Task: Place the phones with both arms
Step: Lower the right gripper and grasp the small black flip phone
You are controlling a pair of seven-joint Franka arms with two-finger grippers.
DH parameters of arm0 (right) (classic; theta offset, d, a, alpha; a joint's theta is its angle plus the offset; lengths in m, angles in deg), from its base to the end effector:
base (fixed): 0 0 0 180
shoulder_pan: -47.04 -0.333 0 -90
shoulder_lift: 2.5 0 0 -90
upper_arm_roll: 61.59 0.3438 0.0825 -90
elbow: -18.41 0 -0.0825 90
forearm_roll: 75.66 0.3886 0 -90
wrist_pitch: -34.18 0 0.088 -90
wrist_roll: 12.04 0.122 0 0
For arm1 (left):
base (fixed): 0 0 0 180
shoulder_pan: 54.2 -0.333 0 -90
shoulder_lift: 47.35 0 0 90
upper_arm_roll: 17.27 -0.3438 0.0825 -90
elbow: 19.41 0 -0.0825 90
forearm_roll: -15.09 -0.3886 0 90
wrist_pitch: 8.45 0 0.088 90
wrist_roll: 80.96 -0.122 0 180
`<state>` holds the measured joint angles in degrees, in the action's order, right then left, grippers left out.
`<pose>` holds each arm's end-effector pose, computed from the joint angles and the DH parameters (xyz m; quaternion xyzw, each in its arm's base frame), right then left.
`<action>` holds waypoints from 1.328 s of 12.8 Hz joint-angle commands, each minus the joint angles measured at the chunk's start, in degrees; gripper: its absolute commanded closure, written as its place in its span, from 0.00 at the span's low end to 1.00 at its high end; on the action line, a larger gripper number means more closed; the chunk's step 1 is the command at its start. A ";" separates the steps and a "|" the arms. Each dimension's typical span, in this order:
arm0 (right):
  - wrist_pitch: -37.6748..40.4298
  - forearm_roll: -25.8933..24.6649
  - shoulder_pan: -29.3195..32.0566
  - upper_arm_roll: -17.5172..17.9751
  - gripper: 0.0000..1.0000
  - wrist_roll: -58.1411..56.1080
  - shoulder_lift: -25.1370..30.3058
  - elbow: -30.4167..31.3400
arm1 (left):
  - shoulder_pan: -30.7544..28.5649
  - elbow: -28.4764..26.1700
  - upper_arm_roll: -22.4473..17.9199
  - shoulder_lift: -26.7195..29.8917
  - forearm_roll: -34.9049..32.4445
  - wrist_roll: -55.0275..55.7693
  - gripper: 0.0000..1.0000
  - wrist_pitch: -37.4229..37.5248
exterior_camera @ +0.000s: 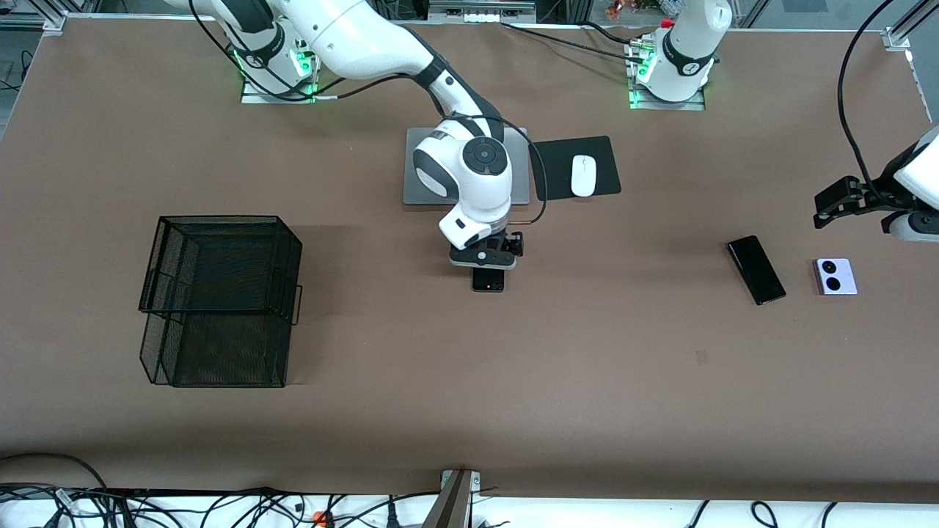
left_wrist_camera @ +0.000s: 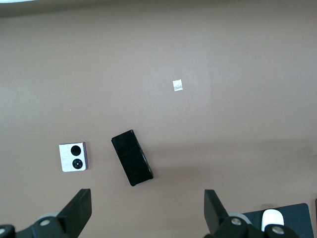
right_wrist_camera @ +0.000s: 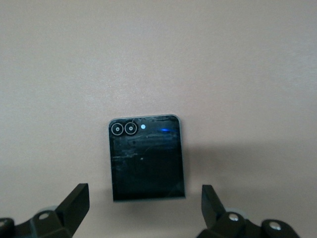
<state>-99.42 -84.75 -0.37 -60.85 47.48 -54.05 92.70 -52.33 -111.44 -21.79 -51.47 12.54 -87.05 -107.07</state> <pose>0.5308 0.5821 0.2128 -0.9948 0.0509 -0.0852 0.0215 0.5945 0.0307 0.5925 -0.9989 0.0330 -0.0197 0.0265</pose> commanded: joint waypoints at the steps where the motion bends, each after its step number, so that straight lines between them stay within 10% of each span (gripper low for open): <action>1: -2.63 -2.33 -0.66 -0.57 0.00 2.10 -2.49 -1.79 | 1.04 -1.14 -1.63 1.49 -0.88 0.19 0.00 -0.70; 12: -4.22 -4.71 -2.24 -1.89 0.06 2.72 -4.69 -1.79 | -0.02 -0.34 -1.46 -0.35 -0.61 0.46 0.00 1.24; 15: -4.22 -5.67 -2.24 -2.24 0.82 2.54 -4.61 -1.70 | -0.02 -0.26 -1.46 -0.62 -0.61 0.46 0.00 1.15; 17: -3.87 -5.67 -2.24 -2.32 1.00 2.02 -4.08 -1.79 | 0.07 -0.26 -1.37 -0.80 -0.79 0.37 0.00 1.06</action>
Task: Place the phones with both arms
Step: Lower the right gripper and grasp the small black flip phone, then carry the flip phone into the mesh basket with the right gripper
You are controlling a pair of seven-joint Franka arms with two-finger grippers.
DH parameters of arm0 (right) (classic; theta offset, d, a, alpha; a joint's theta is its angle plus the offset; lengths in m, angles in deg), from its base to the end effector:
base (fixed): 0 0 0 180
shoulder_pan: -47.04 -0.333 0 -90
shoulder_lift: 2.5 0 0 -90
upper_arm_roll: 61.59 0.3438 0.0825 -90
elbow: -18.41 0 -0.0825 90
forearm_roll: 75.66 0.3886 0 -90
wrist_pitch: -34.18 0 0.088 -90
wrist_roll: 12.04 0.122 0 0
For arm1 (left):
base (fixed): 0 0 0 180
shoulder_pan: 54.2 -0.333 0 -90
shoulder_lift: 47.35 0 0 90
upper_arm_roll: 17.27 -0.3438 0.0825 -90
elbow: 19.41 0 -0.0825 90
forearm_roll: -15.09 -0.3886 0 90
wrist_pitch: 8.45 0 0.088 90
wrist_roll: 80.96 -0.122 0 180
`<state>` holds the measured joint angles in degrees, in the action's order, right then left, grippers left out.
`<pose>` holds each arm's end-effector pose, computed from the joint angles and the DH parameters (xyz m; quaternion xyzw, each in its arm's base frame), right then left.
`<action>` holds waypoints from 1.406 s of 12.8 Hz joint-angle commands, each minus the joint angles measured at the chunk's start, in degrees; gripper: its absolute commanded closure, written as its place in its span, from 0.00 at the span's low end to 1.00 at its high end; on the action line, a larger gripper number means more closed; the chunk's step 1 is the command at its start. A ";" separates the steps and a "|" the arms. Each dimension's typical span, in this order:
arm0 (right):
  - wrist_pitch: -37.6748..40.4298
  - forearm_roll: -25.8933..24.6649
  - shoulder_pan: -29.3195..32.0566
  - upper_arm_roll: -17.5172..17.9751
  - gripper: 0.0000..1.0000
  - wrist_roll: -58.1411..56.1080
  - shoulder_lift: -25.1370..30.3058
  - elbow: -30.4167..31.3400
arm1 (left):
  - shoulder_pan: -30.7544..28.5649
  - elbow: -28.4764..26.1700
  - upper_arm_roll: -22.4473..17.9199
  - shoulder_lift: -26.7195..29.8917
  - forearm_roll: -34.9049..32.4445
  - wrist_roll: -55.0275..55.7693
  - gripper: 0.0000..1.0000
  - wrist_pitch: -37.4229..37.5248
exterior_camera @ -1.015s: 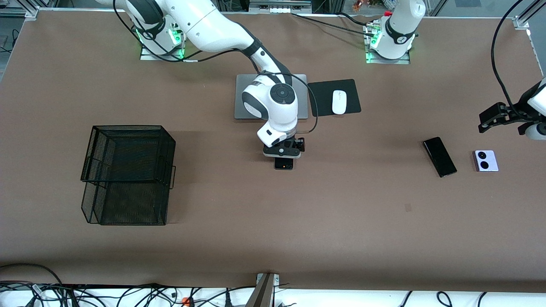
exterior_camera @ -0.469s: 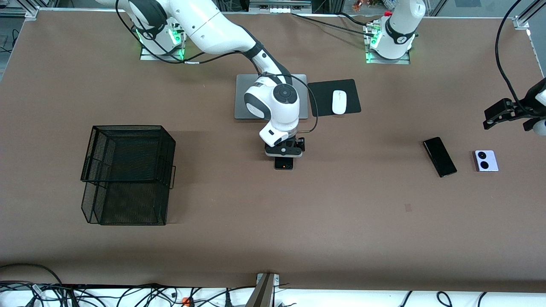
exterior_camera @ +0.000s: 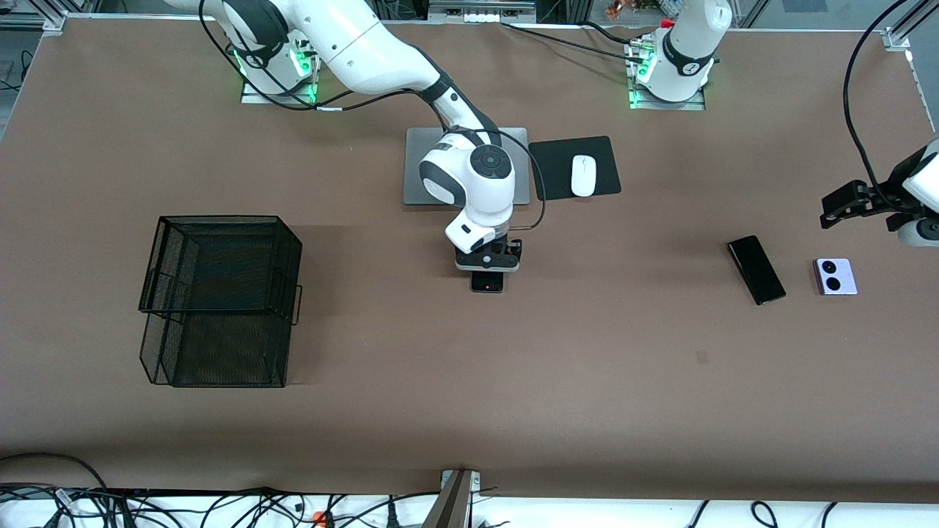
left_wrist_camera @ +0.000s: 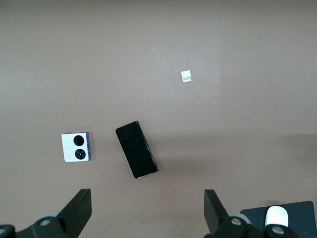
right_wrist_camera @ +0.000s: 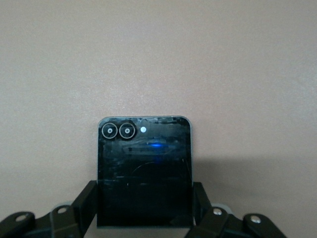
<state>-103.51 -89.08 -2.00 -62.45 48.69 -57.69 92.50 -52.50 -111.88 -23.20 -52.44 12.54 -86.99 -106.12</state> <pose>0.5258 0.5864 0.1720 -0.9929 0.0246 -0.1160 0.0064 0.5951 0.0464 0.5774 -0.9995 0.0189 0.0012 0.0266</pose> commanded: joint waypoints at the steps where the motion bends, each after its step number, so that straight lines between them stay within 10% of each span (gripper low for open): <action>1: 0.58 -1.35 -0.61 -1.07 1.00 0.62 0.08 -1.58 | 0.14 0.19 -0.04 0.18 -0.87 0.31 0.00 0.11; 11: 32.90 2.08 3.86 -2.73 1.00 -14.20 21.22 0.23 | 0.23 1.94 -0.13 -2.55 -1.23 0.31 0.00 -0.68; 18: 29.51 10.08 5.98 -26.35 1.00 -48.38 48.12 30.10 | 1.19 3.43 0.13 -9.82 -3.32 13.67 0.00 -1.47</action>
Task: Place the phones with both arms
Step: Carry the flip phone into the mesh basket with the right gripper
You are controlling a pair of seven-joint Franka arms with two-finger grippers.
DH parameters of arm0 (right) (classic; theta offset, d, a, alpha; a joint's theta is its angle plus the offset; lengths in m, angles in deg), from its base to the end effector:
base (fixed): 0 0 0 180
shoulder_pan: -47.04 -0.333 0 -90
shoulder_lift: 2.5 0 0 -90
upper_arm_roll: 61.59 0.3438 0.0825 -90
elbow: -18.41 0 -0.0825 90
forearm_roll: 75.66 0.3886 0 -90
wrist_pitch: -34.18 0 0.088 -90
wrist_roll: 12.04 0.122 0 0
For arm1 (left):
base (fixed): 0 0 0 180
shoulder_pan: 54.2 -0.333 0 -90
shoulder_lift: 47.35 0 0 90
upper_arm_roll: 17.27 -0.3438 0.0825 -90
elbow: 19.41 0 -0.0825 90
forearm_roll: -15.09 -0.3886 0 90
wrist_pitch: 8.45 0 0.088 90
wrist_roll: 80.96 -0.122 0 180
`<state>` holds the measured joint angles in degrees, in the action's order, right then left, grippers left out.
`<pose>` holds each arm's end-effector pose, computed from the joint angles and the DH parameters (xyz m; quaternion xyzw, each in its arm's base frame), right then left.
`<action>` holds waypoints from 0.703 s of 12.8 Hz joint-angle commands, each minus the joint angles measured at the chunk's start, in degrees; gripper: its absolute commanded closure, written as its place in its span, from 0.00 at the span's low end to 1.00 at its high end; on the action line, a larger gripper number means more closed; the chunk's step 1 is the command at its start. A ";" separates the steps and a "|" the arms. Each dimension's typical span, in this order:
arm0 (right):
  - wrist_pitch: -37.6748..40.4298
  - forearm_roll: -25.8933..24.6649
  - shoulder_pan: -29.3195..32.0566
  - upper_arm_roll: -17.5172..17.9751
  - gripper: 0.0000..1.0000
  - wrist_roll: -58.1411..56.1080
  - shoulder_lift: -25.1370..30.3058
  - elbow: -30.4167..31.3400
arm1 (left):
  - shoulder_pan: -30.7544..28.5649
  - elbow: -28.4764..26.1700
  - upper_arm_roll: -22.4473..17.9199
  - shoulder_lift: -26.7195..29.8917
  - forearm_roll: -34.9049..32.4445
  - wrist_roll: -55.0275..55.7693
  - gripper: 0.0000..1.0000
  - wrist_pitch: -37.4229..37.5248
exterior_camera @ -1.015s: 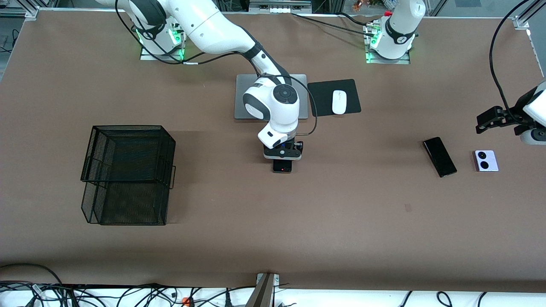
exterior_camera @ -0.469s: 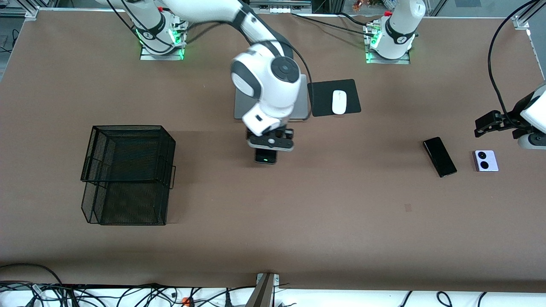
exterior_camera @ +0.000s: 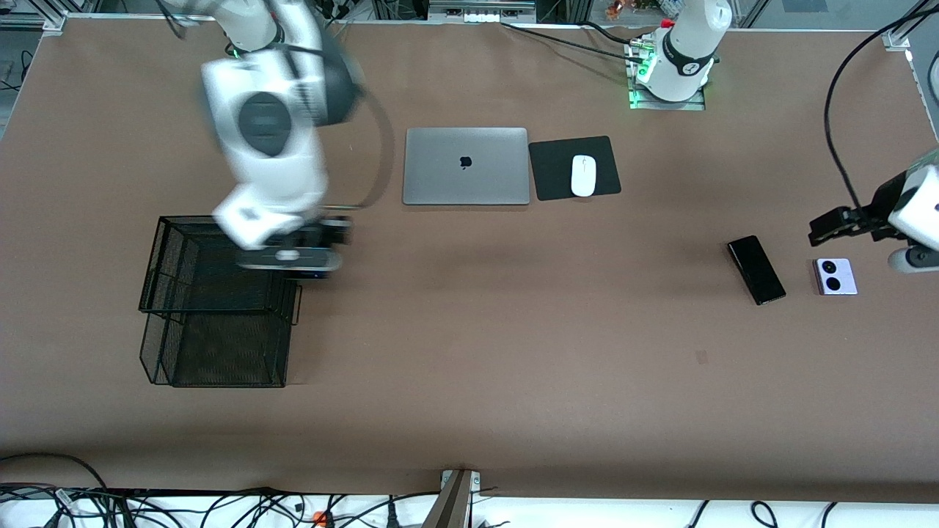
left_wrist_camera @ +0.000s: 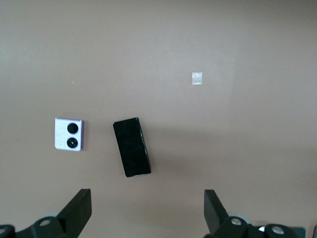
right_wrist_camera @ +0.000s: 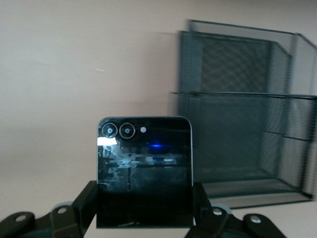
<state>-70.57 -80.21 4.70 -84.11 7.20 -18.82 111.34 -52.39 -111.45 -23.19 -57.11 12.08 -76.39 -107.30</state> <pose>0.6012 0.2347 0.4747 0.9951 0.0218 0.0036 0.0964 0.6166 0.0455 0.5335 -0.9966 -0.0704 0.0252 0.0347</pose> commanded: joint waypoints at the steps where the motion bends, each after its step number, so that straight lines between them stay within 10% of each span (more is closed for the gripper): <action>1: -5.61 1.20 -0.72 -8.29 1.00 -11.11 12.33 15.75 | 1.09 4.05 0.56 -6.13 -5.49 3.25 0.00 -0.47; 5: -14.93 1.73 -0.72 -21.31 1.00 -24.92 16.41 27.11 | -0.13 3.36 0.57 -8.59 -5.25 3.51 0.00 -0.56; 9: -21.35 4.62 0.85 -23.09 1.00 -27.31 11.33 27.83 | -3.65 -0.31 0.39 -12.47 -3.93 5.44 0.00 -3.78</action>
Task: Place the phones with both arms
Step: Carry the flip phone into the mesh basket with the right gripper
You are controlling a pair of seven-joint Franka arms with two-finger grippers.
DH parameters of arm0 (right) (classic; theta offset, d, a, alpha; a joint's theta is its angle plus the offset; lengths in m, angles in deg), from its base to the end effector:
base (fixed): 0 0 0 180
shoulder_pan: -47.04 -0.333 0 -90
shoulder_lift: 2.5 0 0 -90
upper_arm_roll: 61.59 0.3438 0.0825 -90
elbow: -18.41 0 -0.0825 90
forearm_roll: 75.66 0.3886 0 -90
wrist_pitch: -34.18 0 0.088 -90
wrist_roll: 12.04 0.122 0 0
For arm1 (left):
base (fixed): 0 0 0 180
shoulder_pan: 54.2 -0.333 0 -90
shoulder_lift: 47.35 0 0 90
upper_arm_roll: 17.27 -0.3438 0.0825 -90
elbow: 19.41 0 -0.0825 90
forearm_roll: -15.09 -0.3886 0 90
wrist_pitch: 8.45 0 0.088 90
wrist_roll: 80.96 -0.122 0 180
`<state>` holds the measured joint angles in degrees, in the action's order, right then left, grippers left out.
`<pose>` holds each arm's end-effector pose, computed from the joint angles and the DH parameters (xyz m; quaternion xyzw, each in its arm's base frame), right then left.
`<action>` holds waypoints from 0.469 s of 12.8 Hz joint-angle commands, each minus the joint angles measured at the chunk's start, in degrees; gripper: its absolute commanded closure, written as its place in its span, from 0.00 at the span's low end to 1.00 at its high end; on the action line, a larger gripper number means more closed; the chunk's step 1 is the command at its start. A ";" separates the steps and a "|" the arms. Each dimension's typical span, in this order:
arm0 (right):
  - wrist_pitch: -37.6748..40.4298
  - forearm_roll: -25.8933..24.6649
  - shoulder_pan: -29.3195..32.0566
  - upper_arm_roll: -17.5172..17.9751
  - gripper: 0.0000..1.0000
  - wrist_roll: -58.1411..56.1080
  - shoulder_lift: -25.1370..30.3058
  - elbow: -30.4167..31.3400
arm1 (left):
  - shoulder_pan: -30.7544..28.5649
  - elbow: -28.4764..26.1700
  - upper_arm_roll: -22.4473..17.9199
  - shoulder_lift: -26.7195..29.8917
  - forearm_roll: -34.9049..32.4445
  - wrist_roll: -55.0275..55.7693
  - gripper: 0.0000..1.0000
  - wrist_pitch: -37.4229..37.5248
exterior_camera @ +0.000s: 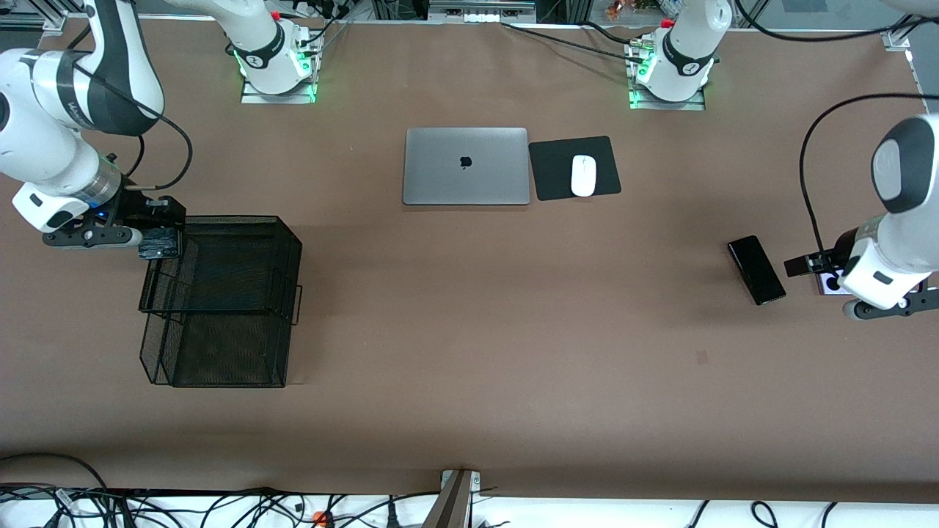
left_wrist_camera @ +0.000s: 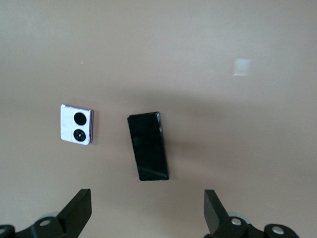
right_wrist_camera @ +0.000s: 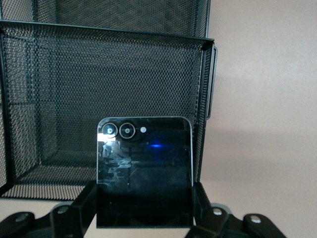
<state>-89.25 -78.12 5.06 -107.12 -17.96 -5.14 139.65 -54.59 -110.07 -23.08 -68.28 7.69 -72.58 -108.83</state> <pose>0.5519 -0.0337 0.4095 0.9989 0.0327 -0.0001 0.0345 0.6499 0.0764 0.4239 -0.9863 -0.1068 0.0951 0.0821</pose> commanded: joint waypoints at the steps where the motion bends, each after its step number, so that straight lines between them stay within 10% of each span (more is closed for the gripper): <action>1: -4.60 5.77 1.02 -0.08 1.00 -4.25 -4.97 -0.57 | -2.93 -4.84 0.28 -1.13 0.37 1.90 0.00 -6.28; 6: -6.21 13.01 3.13 -0.08 1.00 -10.33 -10.45 -0.92 | -7.25 -21.11 0.36 -1.48 2.11 2.25 0.00 -28.60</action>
<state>-95.36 -66.51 7.47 -107.16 -26.57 -15.03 139.69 -60.68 -125.13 -23.20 -71.34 8.08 -71.03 -131.37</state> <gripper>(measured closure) 0.207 0.000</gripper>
